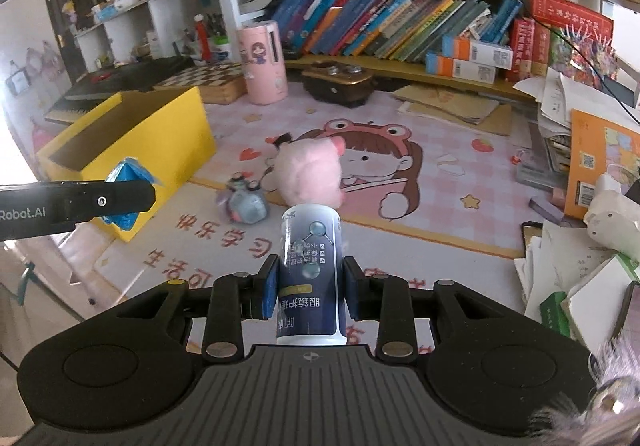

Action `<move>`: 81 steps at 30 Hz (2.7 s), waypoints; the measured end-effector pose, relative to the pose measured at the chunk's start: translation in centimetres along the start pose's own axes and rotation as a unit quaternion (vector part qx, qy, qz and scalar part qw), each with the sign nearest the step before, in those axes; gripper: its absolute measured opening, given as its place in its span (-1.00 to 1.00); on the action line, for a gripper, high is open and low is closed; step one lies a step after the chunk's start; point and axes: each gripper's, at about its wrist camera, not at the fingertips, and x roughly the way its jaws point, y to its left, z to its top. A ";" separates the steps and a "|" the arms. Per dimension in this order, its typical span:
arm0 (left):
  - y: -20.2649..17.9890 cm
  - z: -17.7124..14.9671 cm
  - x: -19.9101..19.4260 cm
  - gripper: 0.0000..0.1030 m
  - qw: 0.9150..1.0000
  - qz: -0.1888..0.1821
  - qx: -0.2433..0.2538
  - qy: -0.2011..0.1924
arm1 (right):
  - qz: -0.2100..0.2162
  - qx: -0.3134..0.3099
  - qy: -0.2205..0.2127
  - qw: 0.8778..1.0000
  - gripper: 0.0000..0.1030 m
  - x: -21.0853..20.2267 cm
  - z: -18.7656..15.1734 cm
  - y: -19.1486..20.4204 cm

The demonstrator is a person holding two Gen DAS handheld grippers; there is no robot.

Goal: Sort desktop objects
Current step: 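Grasp the blue clip with the left tool while the right tool holds the tube, then carry the blue clip and tube with both tools toward the yellow box, then lower the blue clip with the left tool while the right tool lowers the tube into the box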

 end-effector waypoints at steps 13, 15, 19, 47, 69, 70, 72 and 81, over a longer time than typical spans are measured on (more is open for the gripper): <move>3.0 -1.6 -3.1 -0.51 1.000 -0.011 -0.015 0.002 | -0.001 -0.011 0.009 1.000 -0.41 -1.2 -1.3 4.9; 3.5 -1.8 -3.6 -0.51 1.000 -0.015 -0.015 0.001 | -0.004 -0.011 0.010 1.000 -0.41 -1.4 -1.5 5.5; 5.0 -2.2 -5.0 -0.51 1.000 -0.021 -0.017 -0.003 | -0.010 -0.013 0.009 1.000 -0.41 -1.8 -1.8 7.3; 15.8 -8.0 -14.5 -0.52 0.999 -0.029 -0.041 -0.006 | -0.017 -0.032 0.023 0.999 -0.41 -4.5 -6.7 22.5; 22.4 -9.8 -20.1 -0.53 0.997 0.019 -0.068 -0.037 | 0.039 -0.078 0.025 0.996 -0.41 -3.2 -6.7 31.0; 22.6 -9.7 -20.3 -0.53 0.997 0.021 -0.070 -0.039 | 0.041 -0.081 0.025 0.996 -0.42 -3.2 -6.6 31.3; 22.9 -9.6 -20.5 -0.53 0.996 0.022 -0.070 -0.042 | 0.044 -0.085 0.025 0.995 -0.41 -3.1 -6.4 31.5; 23.5 -8.5 -20.5 -0.53 0.995 0.028 -0.071 -0.062 | 0.047 -0.089 0.017 0.995 -0.41 -2.4 -5.0 31.2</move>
